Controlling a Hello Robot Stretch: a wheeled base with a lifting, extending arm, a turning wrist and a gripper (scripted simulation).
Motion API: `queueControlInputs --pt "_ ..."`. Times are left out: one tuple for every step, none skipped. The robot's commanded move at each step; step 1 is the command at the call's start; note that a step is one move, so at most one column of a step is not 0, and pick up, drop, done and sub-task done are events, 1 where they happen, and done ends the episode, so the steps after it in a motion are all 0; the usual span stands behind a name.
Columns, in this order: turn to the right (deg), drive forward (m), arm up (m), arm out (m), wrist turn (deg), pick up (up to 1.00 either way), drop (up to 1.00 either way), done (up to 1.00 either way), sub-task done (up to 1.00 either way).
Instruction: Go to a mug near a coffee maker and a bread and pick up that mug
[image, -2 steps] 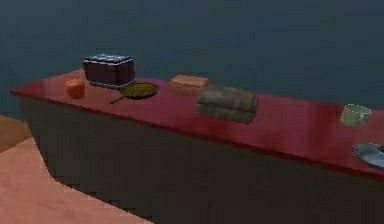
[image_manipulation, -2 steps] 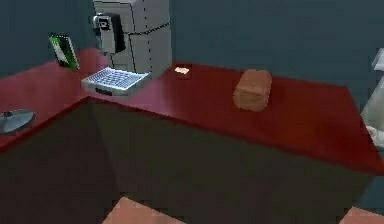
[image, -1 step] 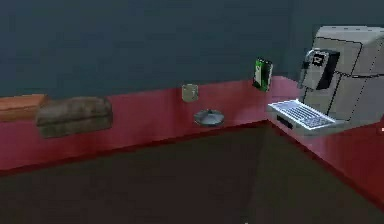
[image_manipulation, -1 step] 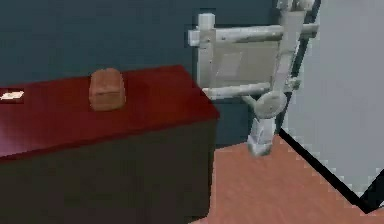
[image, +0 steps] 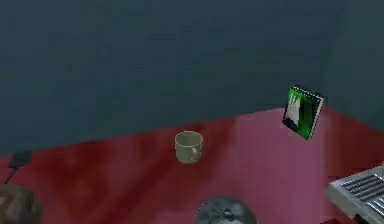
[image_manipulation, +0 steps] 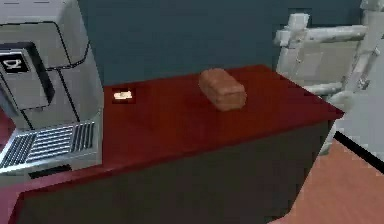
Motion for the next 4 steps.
queueControlInputs --pt "-45.0 0.0 0.0 0.0 0.0 0.0 0.0 0.0 0.0" --pt "-39.0 0.0 0.0 0.0 0.0 0.0 0.0 0.0 0.0" --pt "0.0 0.0 0.5 0.0 0.0 0.0 0.0 0.0 0.0" --pt "0.0 0.0 0.38 0.0 0.0 0.0 0.0 0.0 0.0"
